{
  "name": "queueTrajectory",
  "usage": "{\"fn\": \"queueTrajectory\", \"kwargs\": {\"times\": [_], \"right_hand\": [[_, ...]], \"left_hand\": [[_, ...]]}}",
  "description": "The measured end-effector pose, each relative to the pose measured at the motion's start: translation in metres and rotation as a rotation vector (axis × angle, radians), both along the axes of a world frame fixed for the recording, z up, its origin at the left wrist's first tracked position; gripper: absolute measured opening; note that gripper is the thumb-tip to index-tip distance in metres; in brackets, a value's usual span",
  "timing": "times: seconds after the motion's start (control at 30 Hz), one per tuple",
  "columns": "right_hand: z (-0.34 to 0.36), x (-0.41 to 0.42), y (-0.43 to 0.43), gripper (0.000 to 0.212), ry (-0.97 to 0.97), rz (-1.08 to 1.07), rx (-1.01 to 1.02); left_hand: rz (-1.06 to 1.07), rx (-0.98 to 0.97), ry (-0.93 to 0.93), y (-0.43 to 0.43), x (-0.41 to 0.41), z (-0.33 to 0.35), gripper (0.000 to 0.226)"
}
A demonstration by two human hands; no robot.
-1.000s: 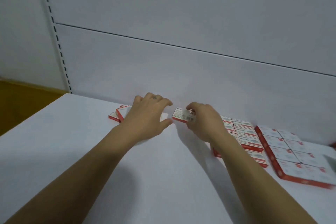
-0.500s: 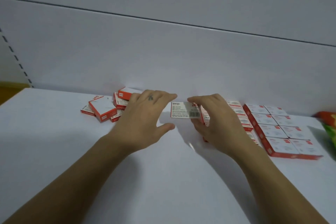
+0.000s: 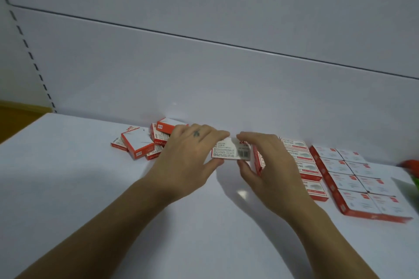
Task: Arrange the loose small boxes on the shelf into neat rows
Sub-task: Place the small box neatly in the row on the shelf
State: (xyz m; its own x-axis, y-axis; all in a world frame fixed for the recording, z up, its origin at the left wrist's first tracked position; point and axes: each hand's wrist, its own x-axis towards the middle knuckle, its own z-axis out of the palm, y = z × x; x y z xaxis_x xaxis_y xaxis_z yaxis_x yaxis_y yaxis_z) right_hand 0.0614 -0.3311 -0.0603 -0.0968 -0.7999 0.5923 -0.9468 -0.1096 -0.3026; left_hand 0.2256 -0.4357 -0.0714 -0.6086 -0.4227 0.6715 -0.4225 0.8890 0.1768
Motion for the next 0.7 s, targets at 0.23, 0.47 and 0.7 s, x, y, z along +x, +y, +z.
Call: {"fn": "queueTrajectory", "kwargs": {"times": [0.23, 0.47, 0.7], "right_hand": [[0.002, 0.011, -0.001, 0.045, -0.153, -0.067, -0.049], [0.006, 0.019, -0.001, 0.051, -0.294, -0.191, 0.018], [0.016, 0.031, 0.004, 0.049, -0.556, -0.12, 0.065]], "left_hand": [[0.002, 0.081, 0.048, 0.004, 0.002, 0.005, 0.048], [0.037, 0.156, 0.092, 0.006, 0.002, 0.003, 0.062], [0.05, 0.04, 0.138, 0.006, -0.001, 0.004, 0.061]]}}
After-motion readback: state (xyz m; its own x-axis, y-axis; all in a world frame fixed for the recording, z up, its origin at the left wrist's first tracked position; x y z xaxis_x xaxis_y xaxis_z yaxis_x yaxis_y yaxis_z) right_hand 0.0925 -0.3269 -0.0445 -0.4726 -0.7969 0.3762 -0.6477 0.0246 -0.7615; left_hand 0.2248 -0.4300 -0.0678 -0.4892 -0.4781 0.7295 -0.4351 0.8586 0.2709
